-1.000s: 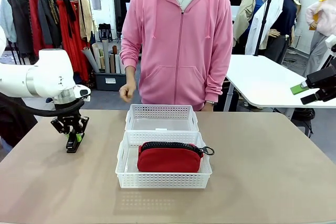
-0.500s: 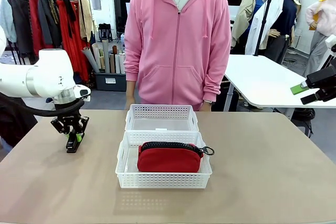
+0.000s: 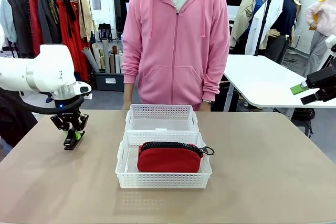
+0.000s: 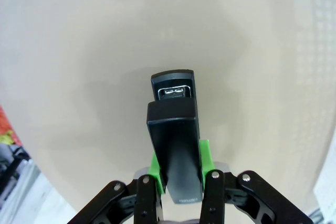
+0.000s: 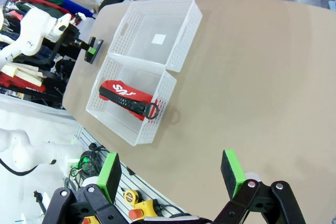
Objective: Distribute items into two baskets.
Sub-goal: Pick up the Stapler that the person points to.
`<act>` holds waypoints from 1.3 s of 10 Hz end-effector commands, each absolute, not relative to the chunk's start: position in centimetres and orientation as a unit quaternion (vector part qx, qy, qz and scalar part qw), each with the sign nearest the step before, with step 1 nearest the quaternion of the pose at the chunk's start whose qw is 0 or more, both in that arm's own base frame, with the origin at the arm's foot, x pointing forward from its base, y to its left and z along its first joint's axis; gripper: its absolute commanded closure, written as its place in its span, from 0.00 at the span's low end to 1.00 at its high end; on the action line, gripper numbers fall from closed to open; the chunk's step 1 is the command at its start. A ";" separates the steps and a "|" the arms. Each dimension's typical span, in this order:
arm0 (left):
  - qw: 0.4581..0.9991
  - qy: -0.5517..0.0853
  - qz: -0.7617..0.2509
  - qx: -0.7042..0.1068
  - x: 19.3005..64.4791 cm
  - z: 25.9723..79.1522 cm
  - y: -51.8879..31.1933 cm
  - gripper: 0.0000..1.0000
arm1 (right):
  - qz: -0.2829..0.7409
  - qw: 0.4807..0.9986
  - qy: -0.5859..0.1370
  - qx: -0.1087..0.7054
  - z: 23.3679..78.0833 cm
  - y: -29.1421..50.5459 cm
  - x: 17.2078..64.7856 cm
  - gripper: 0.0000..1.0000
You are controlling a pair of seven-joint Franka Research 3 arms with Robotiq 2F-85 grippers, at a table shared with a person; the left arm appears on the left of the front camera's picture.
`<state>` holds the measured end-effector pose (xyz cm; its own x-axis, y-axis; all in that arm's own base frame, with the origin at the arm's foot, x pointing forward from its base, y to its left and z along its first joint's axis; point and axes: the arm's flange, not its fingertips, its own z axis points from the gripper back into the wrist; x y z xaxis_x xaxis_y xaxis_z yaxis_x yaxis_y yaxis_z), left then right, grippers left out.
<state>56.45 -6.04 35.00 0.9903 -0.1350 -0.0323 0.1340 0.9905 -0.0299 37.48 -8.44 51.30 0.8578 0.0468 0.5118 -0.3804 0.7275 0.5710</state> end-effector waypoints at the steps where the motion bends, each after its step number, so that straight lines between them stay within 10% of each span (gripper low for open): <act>1: 0.992 0.023 -0.125 -0.002 55.7 38.6 -5.8 1.00 | 0.120 0.894 -0.245 0.356 51.3 -8.3 37.6 0.00; 13: 0.924 -0.015 -0.379 0.043 44.0 56.0 -11.0 1.00 | 0.120 0.894 -0.245 0.356 51.3 -8.3 37.6 0.00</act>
